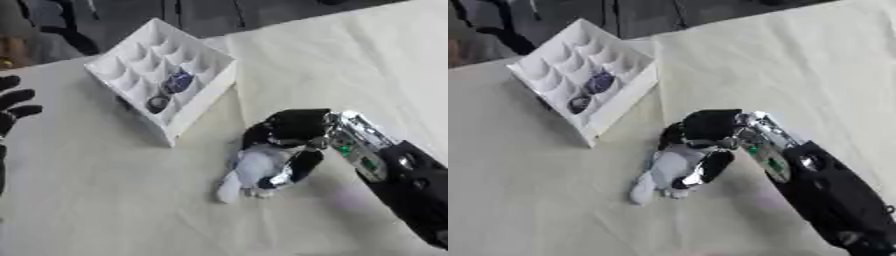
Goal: Pick up objects on the table and place them in the box.
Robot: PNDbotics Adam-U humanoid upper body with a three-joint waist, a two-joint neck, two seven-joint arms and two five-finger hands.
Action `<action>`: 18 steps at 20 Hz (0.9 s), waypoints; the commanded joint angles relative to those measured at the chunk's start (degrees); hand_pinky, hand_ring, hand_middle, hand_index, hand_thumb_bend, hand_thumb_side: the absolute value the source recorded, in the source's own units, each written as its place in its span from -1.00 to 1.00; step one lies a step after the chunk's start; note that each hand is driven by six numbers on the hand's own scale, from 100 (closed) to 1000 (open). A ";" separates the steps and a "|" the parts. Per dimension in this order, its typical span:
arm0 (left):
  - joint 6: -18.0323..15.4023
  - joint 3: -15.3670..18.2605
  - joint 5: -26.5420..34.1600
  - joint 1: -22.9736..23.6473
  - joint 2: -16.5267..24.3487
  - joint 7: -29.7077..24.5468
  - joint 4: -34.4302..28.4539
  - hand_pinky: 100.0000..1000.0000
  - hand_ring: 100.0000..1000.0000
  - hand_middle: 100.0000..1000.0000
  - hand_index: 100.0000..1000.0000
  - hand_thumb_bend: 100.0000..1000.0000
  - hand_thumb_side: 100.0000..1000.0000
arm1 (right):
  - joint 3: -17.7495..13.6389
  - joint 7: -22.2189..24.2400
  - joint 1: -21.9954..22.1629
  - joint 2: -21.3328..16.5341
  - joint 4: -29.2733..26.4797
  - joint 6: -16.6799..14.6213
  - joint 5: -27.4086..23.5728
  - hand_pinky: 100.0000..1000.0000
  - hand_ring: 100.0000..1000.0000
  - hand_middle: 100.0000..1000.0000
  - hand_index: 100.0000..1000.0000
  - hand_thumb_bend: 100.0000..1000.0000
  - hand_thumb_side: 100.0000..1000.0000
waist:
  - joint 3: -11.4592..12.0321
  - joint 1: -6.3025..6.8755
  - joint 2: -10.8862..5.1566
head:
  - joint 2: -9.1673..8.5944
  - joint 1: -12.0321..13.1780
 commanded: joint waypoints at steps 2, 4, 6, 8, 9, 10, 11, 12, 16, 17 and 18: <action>0.22 0.43 -0.10 -0.56 1.27 0.22 -1.15 0.43 0.56 0.59 0.78 -0.67 0.97 | 1.02 3.36 -0.20 -3.70 -8.80 0.05 -4.90 0.37 0.14 0.70 0.84 -0.05 0.58 | -0.24 -0.91 -0.23 | 0.27 0.65; 0.26 0.49 -0.15 -0.59 1.38 0.30 -1.15 0.43 0.56 0.59 0.78 -0.67 0.97 | 1.33 5.18 0.07 -4.59 -12.33 0.65 -6.83 0.37 0.14 0.70 0.84 -0.05 0.57 | -0.36 -1.10 -0.35 | 0.27 0.80; 0.28 0.54 -0.19 -0.59 1.46 0.38 -1.15 0.43 0.56 0.59 0.77 -0.67 0.97 | 1.37 6.93 0.25 -5.11 -14.76 1.43 -8.37 0.37 0.14 0.70 0.84 -0.05 0.57 | -0.43 -1.20 -0.43 | 0.27 0.89; 0.30 0.57 -0.24 -0.55 1.49 0.42 -1.15 0.43 0.56 0.59 0.78 -0.67 0.97 | 1.26 8.17 0.41 -5.39 -16.39 2.22 -9.68 0.35 0.10 0.71 0.84 -0.06 0.56 | -0.51 -1.27 -0.50 | 0.27 0.92; 0.31 0.58 -0.26 -0.54 1.50 0.44 -1.15 0.43 0.56 0.59 0.78 -0.67 0.97 | 1.20 8.65 0.48 -5.51 -16.93 2.62 -10.28 0.35 0.11 0.71 0.84 -0.05 0.56 | -0.53 -1.28 -0.52 | 0.27 0.94; 0.29 0.60 -0.27 -0.52 1.51 0.46 -1.15 0.43 0.56 0.59 0.78 -0.67 0.97 | 1.10 9.10 0.56 -5.64 -17.26 3.03 -10.67 0.35 0.12 0.71 0.84 -0.05 0.57 | -0.55 -1.26 -0.55 | 0.27 0.98; 0.28 0.61 -0.28 -0.52 1.51 0.48 -1.15 0.43 0.56 0.59 0.78 -0.67 0.97 | 1.03 9.46 0.61 -5.71 -17.49 3.35 -10.95 0.35 0.12 0.71 0.84 -0.05 0.56 | -0.56 -1.26 -0.56 | 0.27 1.00; 0.27 0.60 -0.29 -0.49 1.51 0.48 -1.15 0.43 0.56 0.59 0.78 -0.67 0.97 | 0.93 9.71 0.62 -5.73 -17.66 3.61 -11.10 0.36 0.12 0.71 0.84 -0.05 0.56 | -0.57 -1.26 -0.55 | 0.27 0.97; 0.27 0.58 -0.28 -0.52 1.48 0.46 -1.15 0.43 0.56 0.59 0.78 -0.67 0.97 | 0.76 10.07 0.40 -5.67 -18.36 3.93 -11.14 0.36 0.13 0.72 0.85 -0.03 0.55 | -0.55 -1.27 -0.51 | 0.27 0.87; 0.27 0.57 -0.27 -0.53 1.48 0.45 -1.15 0.43 0.56 0.59 0.78 -0.67 0.97 | 0.76 10.07 0.36 -5.65 -18.49 3.94 -11.09 0.37 0.14 0.73 0.86 -0.02 0.55 | -0.54 -1.27 -0.50 | 0.27 0.87; 0.26 0.55 -0.27 -0.53 1.48 0.42 -1.15 0.43 0.56 0.59 0.78 -0.67 0.97 | 0.79 10.08 0.31 -5.59 -18.62 3.90 -11.00 0.37 0.14 0.73 0.86 -0.02 0.55 | -0.52 -1.25 -0.50 | 0.27 0.88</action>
